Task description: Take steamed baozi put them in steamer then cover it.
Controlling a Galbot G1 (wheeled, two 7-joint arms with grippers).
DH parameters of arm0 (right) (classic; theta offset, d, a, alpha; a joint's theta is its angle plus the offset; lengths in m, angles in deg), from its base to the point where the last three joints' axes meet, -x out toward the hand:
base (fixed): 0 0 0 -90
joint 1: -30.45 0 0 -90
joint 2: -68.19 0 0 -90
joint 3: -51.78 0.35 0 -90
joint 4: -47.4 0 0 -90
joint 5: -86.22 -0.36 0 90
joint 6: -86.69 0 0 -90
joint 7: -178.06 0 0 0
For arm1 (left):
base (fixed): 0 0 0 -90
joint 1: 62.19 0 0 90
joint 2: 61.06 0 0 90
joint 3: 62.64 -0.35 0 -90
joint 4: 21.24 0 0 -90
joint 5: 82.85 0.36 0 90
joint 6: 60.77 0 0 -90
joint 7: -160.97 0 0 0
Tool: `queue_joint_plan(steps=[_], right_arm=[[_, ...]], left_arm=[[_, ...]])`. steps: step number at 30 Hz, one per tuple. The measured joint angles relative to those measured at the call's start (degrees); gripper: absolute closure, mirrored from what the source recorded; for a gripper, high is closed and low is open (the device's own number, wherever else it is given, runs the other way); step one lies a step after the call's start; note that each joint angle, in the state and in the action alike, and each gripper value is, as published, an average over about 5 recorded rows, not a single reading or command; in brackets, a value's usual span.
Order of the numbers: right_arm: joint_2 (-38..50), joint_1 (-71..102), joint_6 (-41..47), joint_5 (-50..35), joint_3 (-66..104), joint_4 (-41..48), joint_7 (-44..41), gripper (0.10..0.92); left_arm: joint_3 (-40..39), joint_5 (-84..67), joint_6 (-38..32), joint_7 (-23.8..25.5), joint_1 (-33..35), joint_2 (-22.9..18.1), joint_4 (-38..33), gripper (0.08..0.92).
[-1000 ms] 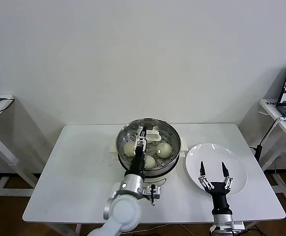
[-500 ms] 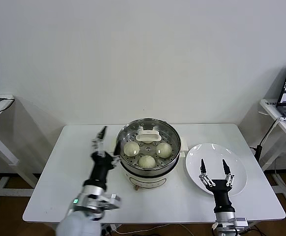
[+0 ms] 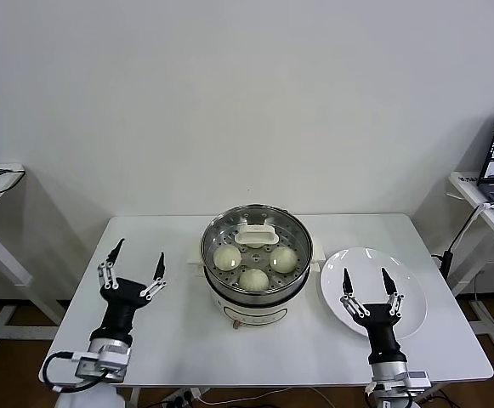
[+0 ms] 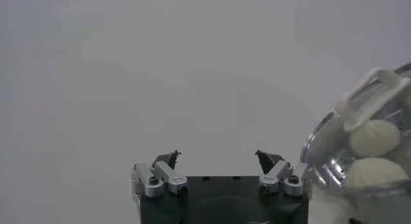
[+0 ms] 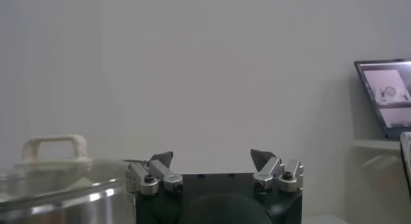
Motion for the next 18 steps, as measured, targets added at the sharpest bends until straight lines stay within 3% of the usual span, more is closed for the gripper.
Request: queue_joint_plan(steps=[18], right_arm=[[-0.5,1.7,1.9,2.1,0.2,-3.9,0.8,0.203]], left_arm=[[4.8,-10.6,-7.0,-0.5,3.7,-2.3,2.3,0.177]])
